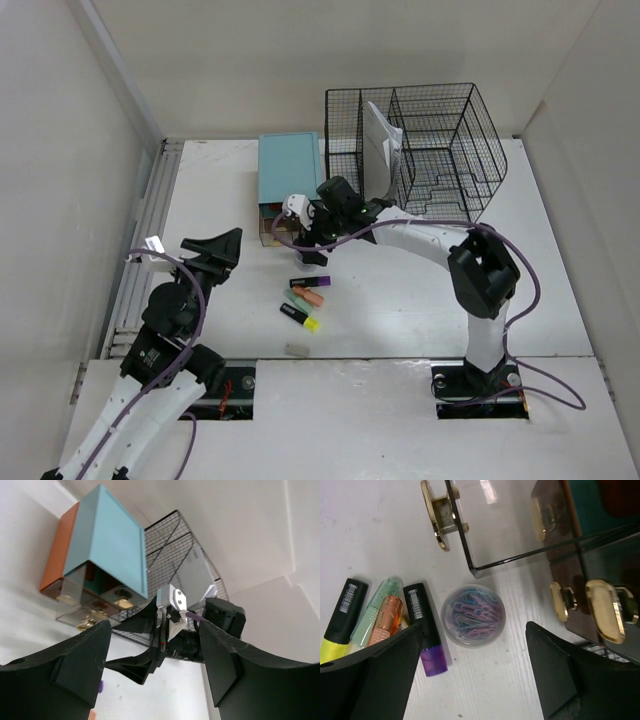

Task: Organize the desk

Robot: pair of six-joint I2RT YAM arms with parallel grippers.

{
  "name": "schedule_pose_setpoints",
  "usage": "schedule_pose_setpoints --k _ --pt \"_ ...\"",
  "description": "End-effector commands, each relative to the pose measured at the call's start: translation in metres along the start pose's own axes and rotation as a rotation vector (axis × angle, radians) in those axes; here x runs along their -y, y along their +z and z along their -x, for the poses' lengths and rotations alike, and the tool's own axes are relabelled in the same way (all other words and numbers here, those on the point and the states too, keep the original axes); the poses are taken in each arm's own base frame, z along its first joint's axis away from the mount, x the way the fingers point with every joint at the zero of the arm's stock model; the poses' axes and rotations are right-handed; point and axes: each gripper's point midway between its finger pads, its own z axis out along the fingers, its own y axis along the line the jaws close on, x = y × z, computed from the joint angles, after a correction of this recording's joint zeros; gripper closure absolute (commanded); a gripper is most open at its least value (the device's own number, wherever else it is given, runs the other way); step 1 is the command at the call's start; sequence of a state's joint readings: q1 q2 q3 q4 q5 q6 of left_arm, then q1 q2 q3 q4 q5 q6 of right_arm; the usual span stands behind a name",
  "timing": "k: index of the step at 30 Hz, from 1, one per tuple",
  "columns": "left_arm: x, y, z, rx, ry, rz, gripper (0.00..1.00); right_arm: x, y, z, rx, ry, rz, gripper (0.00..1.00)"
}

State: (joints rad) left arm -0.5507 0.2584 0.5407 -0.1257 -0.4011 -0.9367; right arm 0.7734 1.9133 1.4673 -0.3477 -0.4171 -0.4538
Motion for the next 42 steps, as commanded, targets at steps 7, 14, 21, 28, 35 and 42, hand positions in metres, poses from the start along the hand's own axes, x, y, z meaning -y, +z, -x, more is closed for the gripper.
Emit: schedule_pose_setpoints --k 7,14,21,28,35,42 --pt "-0.013 -0.011 0.001 -0.003 0.042 0.023 0.32 -0.001 0.011 0.013 0.017 -0.054 0.004 0.08" --pt "-0.011 -0.012 0.002 0.001 0.038 0.016 0.32 0.001 0.026 -0.004 -0.021 -0.048 0.010 0.06" --pt "-0.013 -0.013 0.000 -0.006 0.047 0.011 0.32 0.001 0.035 -0.013 -0.040 -0.039 0.019 0.06" --pt "-0.013 -0.013 0.000 -0.006 0.047 0.011 0.32 0.006 0.038 -0.013 -0.028 -0.027 -0.009 0.09" --pt "-0.013 -0.013 0.000 -0.006 0.047 0.011 0.32 -0.001 0.041 -0.014 -0.022 -0.004 0.025 0.13" --pt "-0.014 -0.016 0.001 -0.006 0.038 0.011 0.32 -0.002 0.045 -0.015 -0.017 0.015 0.033 0.35"
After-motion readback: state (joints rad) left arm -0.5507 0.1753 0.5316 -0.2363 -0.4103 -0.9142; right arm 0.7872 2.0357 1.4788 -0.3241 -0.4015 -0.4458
